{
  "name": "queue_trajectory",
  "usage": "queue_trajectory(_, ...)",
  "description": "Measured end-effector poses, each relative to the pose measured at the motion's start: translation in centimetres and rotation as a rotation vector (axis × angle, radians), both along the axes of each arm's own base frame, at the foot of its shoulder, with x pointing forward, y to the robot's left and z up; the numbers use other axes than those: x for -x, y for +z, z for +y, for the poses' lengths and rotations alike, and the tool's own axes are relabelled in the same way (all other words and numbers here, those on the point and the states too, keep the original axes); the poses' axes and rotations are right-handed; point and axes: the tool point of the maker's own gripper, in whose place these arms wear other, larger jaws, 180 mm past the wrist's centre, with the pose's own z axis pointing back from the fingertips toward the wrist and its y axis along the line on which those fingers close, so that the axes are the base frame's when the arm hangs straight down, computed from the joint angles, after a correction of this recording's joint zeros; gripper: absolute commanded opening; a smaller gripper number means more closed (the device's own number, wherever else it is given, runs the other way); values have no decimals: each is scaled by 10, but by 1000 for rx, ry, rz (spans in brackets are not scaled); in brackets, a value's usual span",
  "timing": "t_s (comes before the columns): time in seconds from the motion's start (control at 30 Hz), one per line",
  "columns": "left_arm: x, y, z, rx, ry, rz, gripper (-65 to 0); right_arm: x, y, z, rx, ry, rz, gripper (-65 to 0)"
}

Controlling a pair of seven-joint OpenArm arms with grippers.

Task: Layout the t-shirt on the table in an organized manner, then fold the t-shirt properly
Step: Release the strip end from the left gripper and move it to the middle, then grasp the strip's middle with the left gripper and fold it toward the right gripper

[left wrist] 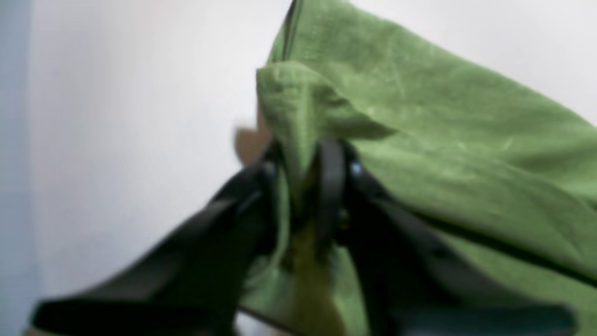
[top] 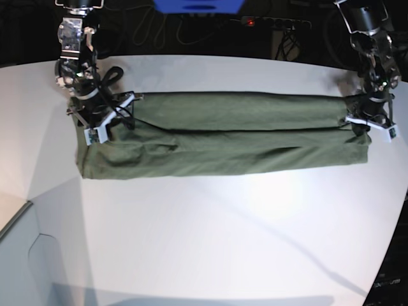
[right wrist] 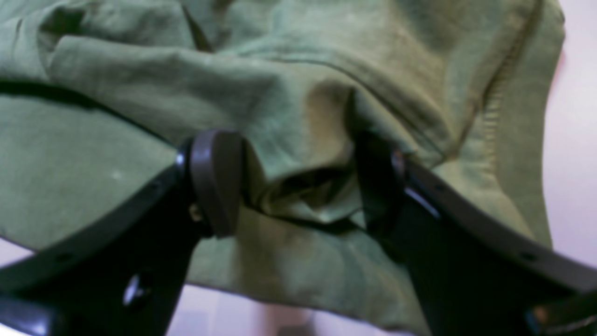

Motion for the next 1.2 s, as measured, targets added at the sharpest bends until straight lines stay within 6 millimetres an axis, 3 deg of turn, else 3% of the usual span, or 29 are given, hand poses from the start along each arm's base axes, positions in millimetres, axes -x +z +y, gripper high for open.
queue_trajectory(0.1,-7,13,0,-23,-14,-24,-641,0,0,0,0,0,0,-261)
queue_trajectory(0.3,-36,73,-2,-109,-59,-174,-649,0,0,0,0,0,0,-262)
queue_trajectory(0.57,-41,103,-56,-95,-118,-222,-649,0,0,1,-1,1,0,-262)
queue_trajectory(0.63,-46,108,-86,-139,-208,-222,-649,2,-1,0,0,1,7,-262)
queue_trajectory(0.73,-48,101,-156,-139,-370,-207,-649,2,-2,2,-5,1,7,-262)
queue_trajectory(0.83,-42,89,-220,-134,-531,-179,-649,3,-2,3,-6,0,9,-262)
queue_trajectory(0.93,-35,81,-270,-162,-681,-156,-649,3,-2,3,-5,0,10,-262)
queue_trajectory(1.07,-24,76,-323,-158,-821,-158,-649,3,-2,2,-4,1,9,-262)
queue_trajectory(1.2,-18,62,-350,-96,-852,-129,-649,3,-2,2,-3,1,9,-262)
